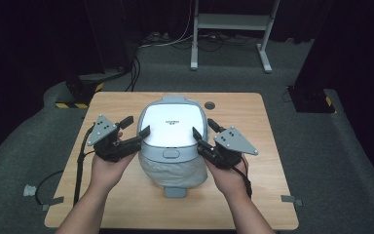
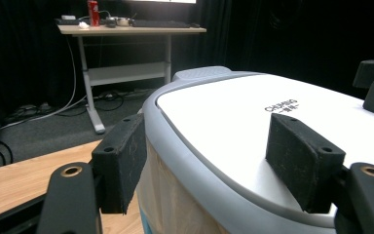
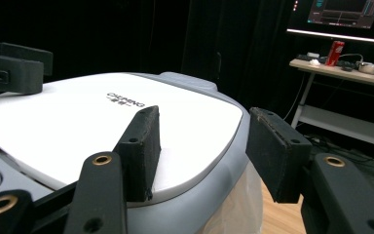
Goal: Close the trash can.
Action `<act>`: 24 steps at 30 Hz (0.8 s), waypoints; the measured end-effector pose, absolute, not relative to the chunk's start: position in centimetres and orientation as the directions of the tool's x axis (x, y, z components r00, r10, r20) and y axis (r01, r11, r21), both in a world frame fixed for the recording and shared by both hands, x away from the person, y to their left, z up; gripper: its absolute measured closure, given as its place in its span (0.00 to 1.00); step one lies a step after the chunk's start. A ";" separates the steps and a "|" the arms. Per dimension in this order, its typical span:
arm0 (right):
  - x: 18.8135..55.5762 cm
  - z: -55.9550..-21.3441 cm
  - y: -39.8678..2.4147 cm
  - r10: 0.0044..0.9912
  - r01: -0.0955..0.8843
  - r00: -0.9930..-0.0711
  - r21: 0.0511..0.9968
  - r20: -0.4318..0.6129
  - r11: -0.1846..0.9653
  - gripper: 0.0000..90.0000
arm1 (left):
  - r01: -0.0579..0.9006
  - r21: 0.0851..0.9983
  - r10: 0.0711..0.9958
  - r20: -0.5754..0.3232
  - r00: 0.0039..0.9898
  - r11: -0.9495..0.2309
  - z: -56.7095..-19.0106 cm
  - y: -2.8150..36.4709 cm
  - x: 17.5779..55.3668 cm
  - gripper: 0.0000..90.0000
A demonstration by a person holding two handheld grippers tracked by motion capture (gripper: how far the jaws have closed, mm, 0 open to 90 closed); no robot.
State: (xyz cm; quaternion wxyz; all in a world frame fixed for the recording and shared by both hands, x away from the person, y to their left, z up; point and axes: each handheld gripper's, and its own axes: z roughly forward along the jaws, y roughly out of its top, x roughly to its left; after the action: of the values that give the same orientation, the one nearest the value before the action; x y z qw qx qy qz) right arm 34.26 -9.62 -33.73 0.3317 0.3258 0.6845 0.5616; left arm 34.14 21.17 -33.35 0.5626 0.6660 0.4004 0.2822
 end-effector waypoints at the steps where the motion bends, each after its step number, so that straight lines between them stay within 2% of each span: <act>1: 34.1 -33.8 -9.7 0.811 0.079 -0.579 0.985 -0.079 0.152 0.56 | 0.218 0.975 0.848 -0.075 0.525 -0.049 -33.4 21.2 34.1 0.36; 2: 34.1 -33.8 -9.7 0.811 0.079 -0.579 0.985 -0.079 0.152 0.56 | 0.218 0.975 0.848 -0.075 0.525 -0.049 -33.4 21.2 34.1 0.37; 3: 34.0 -33.9 -9.7 0.799 0.072 -0.594 0.983 -0.092 0.166 0.62 | 0.216 0.975 0.848 -0.074 0.524 -0.048 -33.5 21.2 34.1 0.40; 6: 33.8 -34.1 -9.7 0.790 0.085 -0.609 0.983 -0.076 0.161 0.62 | 0.205 0.977 0.852 -0.055 0.521 -0.063 -33.6 21.1 33.9 0.40; 8: 33.7 -33.9 -9.6 0.792 0.074 -0.602 0.979 -0.106 0.188 0.63 | 0.211 0.974 0.854 -0.039 0.518 -0.083 -33.3 21.1 33.8 0.41; 9: 33.4 -33.2 -9.5 0.805 0.056 -0.575 0.975 -0.145 0.216 0.60 | 0.194 0.977 0.865 -0.020 0.502 -0.090 -32.8 21.5 33.6 0.40; 15: 32.9 -32.4 -10.8 0.836 0.038 -0.536 0.985 -0.121 0.167 0.54 | 0.193 0.979 0.882 -0.038 0.470 -0.061 -33.0 23.5 33.5 0.37; 21: 33.4 -34.1 -13.2 0.881 0.085 -0.464 0.986 -0.087 0.142 0.52 | 0.264 0.960 0.911 -0.025 0.413 -0.093 -35.8 26.0 34.0 0.36; 24: 34.0 -36.7 -14.6 0.906 0.135 -0.415 0.980 -0.079 0.148 0.51 | 0.341 0.932 0.928 -0.015 0.371 -0.122 -39.2 27.4 34.4 0.35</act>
State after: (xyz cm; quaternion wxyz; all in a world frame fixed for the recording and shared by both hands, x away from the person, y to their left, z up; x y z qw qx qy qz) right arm 34.00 -14.59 -36.73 0.3704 0.3941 0.6608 0.5204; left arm 34.36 27.40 -39.16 0.4711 0.6809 0.4661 0.3117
